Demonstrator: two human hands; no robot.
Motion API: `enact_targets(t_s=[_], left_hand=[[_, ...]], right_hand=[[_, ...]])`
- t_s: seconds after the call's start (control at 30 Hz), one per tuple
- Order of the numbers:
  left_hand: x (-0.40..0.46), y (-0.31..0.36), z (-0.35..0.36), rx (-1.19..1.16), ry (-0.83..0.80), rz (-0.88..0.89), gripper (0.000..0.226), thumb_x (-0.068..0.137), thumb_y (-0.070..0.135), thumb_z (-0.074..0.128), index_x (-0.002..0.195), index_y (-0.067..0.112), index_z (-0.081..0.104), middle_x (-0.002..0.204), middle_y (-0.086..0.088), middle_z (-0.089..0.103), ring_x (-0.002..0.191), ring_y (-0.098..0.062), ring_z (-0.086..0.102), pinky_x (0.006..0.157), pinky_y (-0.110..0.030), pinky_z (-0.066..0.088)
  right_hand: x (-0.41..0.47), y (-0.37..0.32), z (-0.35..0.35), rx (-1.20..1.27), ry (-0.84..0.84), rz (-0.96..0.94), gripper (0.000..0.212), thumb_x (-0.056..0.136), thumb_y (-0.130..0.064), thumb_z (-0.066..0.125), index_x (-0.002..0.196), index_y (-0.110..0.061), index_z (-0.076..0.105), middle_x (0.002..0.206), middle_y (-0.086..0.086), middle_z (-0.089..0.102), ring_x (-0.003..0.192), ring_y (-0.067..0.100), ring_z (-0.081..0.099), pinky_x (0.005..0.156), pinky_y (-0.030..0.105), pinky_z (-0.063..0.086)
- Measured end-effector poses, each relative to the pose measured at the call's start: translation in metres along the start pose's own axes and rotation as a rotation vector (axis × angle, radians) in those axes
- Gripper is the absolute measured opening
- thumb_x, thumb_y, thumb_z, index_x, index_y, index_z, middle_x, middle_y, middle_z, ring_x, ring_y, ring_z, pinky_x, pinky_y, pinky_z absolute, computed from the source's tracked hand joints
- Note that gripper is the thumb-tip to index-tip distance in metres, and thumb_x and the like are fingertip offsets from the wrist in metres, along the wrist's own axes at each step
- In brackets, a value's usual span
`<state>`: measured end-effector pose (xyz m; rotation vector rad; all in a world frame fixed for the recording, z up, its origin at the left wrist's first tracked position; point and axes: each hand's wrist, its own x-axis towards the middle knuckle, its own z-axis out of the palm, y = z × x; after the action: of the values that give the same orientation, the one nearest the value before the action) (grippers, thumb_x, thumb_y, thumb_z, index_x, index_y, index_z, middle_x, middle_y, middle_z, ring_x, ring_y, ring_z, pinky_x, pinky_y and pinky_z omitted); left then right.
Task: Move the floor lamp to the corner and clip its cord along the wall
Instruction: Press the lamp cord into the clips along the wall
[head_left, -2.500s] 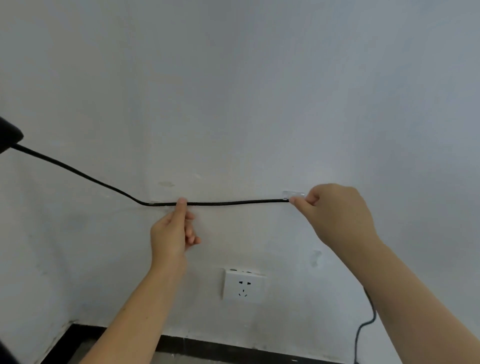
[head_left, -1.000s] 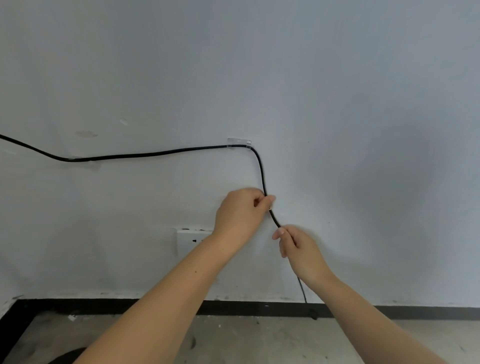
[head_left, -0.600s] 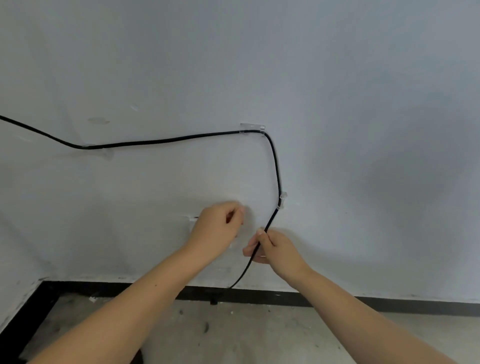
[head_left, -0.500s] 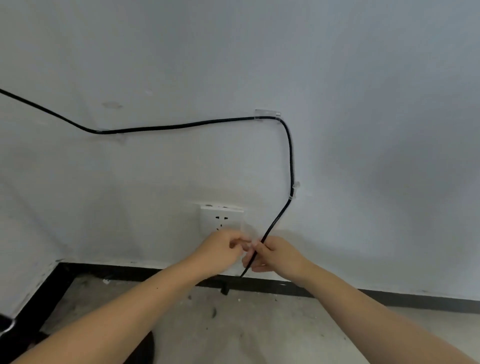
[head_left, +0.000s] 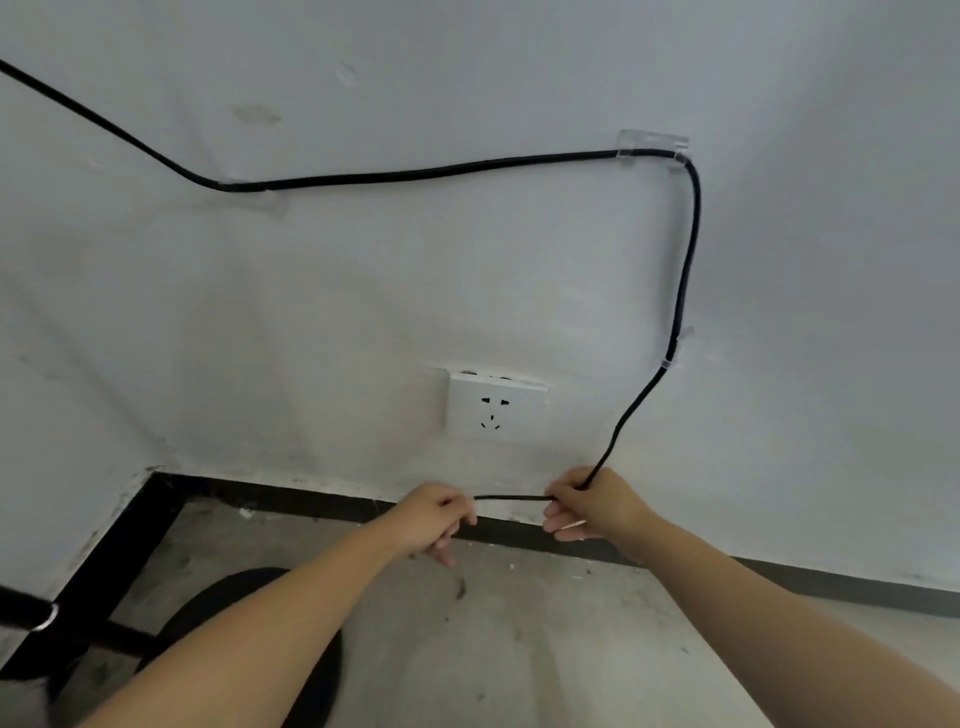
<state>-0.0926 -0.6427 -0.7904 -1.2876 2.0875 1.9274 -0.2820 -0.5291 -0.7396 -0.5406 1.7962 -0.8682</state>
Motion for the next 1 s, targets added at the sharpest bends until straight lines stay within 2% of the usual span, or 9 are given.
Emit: enact_targets(t_s=[0.1,0.23,0.4,0.47,0.7,0.8,0.87,0.93,1.0], left_hand=[[0.015,0.004,0.005,-0.097,0.082,-0.049,0.027,0.097,0.017,0.042,0.082,0.010,0.064,0.056,-0.003,0.032,0.043,-0.012,0.031,0.046,-0.027,0.054],[0.024,-0.001,0.012,-0.151,0.132,-0.057,0.027,0.096,0.020,0.044,0.087,0.010,0.068,0.058,-0.003,0.033,0.044,-0.012,0.032,0.050,-0.030,0.057],[0.029,-0.009,0.011,-0.141,0.038,0.000,0.027,0.096,0.022,0.045,0.085,0.016,0.069,0.056,-0.001,0.035,0.041,-0.010,0.034,0.051,-0.028,0.055],[0.033,-0.009,0.017,-0.135,0.049,-0.005,0.026,0.095,0.021,0.046,0.084,0.015,0.069,0.055,-0.002,0.037,0.039,-0.009,0.036,0.048,-0.026,0.053],[0.046,-0.010,0.037,-0.138,0.338,-0.060,0.029,0.087,0.035,0.061,0.073,0.009,0.066,0.059,-0.004,0.049,0.043,-0.015,0.049,0.039,-0.023,0.050],[0.049,-0.008,0.037,-0.330,0.289,-0.121,0.025,0.085,0.027,0.066,0.070,0.007,0.065,0.058,-0.005,0.047,0.044,-0.012,0.046,0.040,-0.022,0.048],[0.047,-0.008,0.033,-0.560,0.214,-0.164,0.018,0.083,0.018,0.068,0.072,0.004,0.066,0.059,-0.006,0.047,0.045,-0.011,0.046,0.043,-0.023,0.051],[0.044,-0.008,0.027,-0.874,0.127,-0.216,0.010,0.083,0.007,0.066,0.080,-0.002,0.066,0.064,-0.011,0.054,0.050,-0.014,0.054,0.047,-0.028,0.056],[0.040,-0.009,0.020,-1.085,0.056,-0.253,0.011,0.084,0.003,0.064,0.088,-0.007,0.064,0.072,-0.018,0.063,0.062,-0.023,0.064,0.053,-0.037,0.060]], right_hand=[[0.009,0.004,0.010,0.070,0.060,0.015,0.013,0.092,-0.009,0.056,0.088,0.002,0.061,0.067,0.015,0.065,0.043,0.013,0.066,0.044,0.023,0.057],[0.016,0.009,0.018,0.071,0.189,0.014,0.019,0.092,-0.014,0.054,0.087,0.001,0.065,0.068,0.012,0.068,0.048,0.017,0.067,0.046,0.025,0.057],[0.015,0.013,0.018,0.098,0.264,0.012,0.016,0.092,-0.013,0.054,0.082,-0.003,0.062,0.069,0.011,0.069,0.048,0.019,0.068,0.046,0.027,0.058],[0.014,0.016,0.014,0.087,0.287,0.013,0.017,0.092,-0.014,0.054,0.082,-0.003,0.062,0.070,0.011,0.069,0.046,0.019,0.068,0.045,0.027,0.058],[0.012,0.016,0.014,0.051,0.323,0.002,0.017,0.092,-0.014,0.052,0.085,-0.003,0.062,0.070,0.011,0.069,0.040,0.016,0.066,0.038,0.022,0.053],[0.011,0.019,0.008,0.050,0.348,0.005,0.018,0.093,-0.015,0.051,0.086,-0.002,0.063,0.068,0.010,0.069,0.039,0.016,0.065,0.038,0.022,0.053],[0.010,0.021,0.006,0.044,0.357,0.015,0.019,0.093,-0.015,0.051,0.087,-0.002,0.063,0.068,0.010,0.069,0.039,0.016,0.065,0.038,0.022,0.053],[0.010,0.023,0.003,0.033,0.369,0.025,0.018,0.094,-0.014,0.049,0.088,-0.002,0.063,0.069,0.010,0.068,0.040,0.017,0.065,0.038,0.023,0.053],[0.011,0.026,-0.001,-0.009,0.380,0.033,0.020,0.094,-0.015,0.048,0.086,-0.003,0.062,0.070,0.010,0.068,0.042,0.019,0.066,0.043,0.027,0.057]])
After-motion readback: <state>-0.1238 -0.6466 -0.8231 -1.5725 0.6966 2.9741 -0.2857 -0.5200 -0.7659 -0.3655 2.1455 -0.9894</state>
